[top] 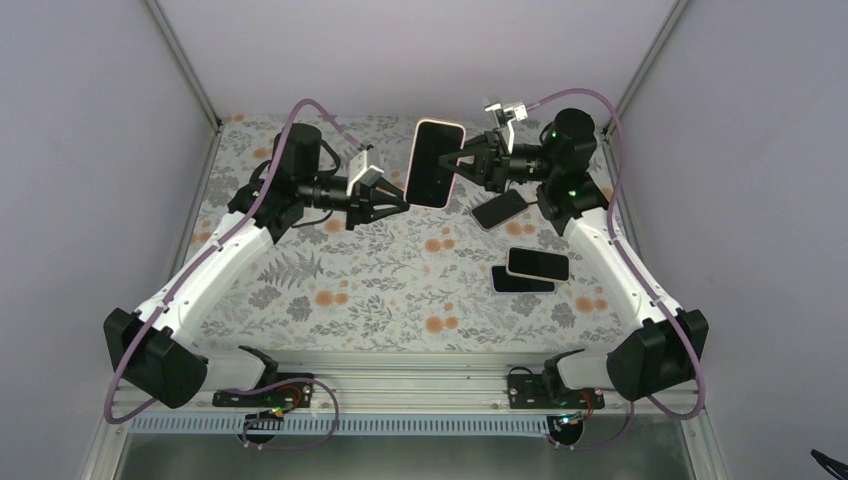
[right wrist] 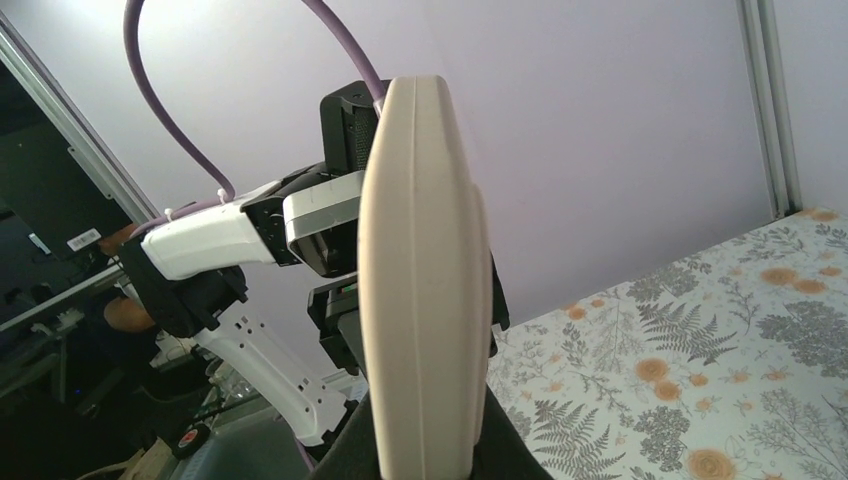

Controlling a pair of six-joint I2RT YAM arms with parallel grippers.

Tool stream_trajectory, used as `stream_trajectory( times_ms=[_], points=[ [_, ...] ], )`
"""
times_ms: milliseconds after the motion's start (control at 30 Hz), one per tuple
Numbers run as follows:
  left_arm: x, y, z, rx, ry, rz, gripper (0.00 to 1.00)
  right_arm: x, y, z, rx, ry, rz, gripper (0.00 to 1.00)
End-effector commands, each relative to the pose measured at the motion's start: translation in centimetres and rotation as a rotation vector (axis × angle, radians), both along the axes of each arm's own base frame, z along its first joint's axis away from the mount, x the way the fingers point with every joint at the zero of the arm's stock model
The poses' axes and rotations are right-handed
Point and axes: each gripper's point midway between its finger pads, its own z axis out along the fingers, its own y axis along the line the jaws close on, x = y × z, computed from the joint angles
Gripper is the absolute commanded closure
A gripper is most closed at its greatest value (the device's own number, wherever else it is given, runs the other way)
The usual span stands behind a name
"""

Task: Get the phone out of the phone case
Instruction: Remove the phone case from the phone.

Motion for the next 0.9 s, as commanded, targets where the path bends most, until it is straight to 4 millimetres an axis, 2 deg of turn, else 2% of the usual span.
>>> stream_trajectory(
  times_ms=[0, 233, 600, 867],
  points=[
    [1.8, 0.3, 0.4, 0.014, -0.082, 0.078, 0.85, -3.9, -0.2, 1.5, 0.018, 0.006, 0.146, 0.96],
    [1.8, 0.3, -0.1, 0.024, -0.088, 0.069, 0.86, -4.9, -0.2, 1.1, 0.015, 0.05, 0.202, 0.96],
    [1.9, 0.1, -0.6, 0.028, -0.078, 0.059, 0.87, -8.1, -0.1, 1.5, -0.019, 0.01, 0.351, 0.96],
    [2.1, 0.4, -0.9, 0.033, -0.086, 0.056, 0.87, -9.5, 0.0, 1.7, -0.039, 0.003, 0.425, 0.96]
  ],
)
